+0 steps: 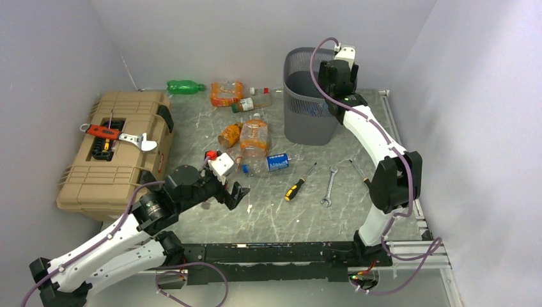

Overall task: Put the plastic bottles in the bin
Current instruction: Place the plastic bottle in the trash bin.

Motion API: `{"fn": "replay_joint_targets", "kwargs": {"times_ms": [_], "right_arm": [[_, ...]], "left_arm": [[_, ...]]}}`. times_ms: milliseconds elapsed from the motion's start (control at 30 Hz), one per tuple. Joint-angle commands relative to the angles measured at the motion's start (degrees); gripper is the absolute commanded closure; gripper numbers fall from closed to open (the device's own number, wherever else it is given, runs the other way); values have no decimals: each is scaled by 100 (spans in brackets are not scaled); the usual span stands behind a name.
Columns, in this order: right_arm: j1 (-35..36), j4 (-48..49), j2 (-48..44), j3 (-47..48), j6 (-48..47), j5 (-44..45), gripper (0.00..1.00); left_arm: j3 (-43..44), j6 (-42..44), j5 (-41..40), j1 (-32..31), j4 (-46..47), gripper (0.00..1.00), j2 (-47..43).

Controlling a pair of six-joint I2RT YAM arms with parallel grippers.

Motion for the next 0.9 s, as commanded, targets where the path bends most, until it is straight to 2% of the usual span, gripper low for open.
{"fn": "replay_joint_targets", "kwargs": {"times_ms": [0, 200, 400, 600, 700, 767, 867], "right_arm": [[-37, -145, -194, 279, 330, -145, 27], [-32, -488, -367, 925, 423, -301, 24], [-20, -632, -887, 1164, 668, -571, 24], [408, -735, -1918, 1119, 759, -939, 23], [1074, -756, -2762, 641, 669, -1032, 24], [1470, -699, -3348, -4, 775, -1292, 24], [1786, -151, -4340, -1564, 1094, -2401, 25]], "left_arm": [[239, 99, 77, 4, 77, 1, 23], [249, 103, 47, 2, 56, 1, 43], [240, 66, 44, 0, 47, 1, 42], [306, -115, -677, -1, -47, 0, 221], [368, -247, -1358, -1, -129, 0, 375], [380, -316, -1708, 6, -163, 1, 468], [406, -266, -1657, 5, -281, 1, 573]]}}
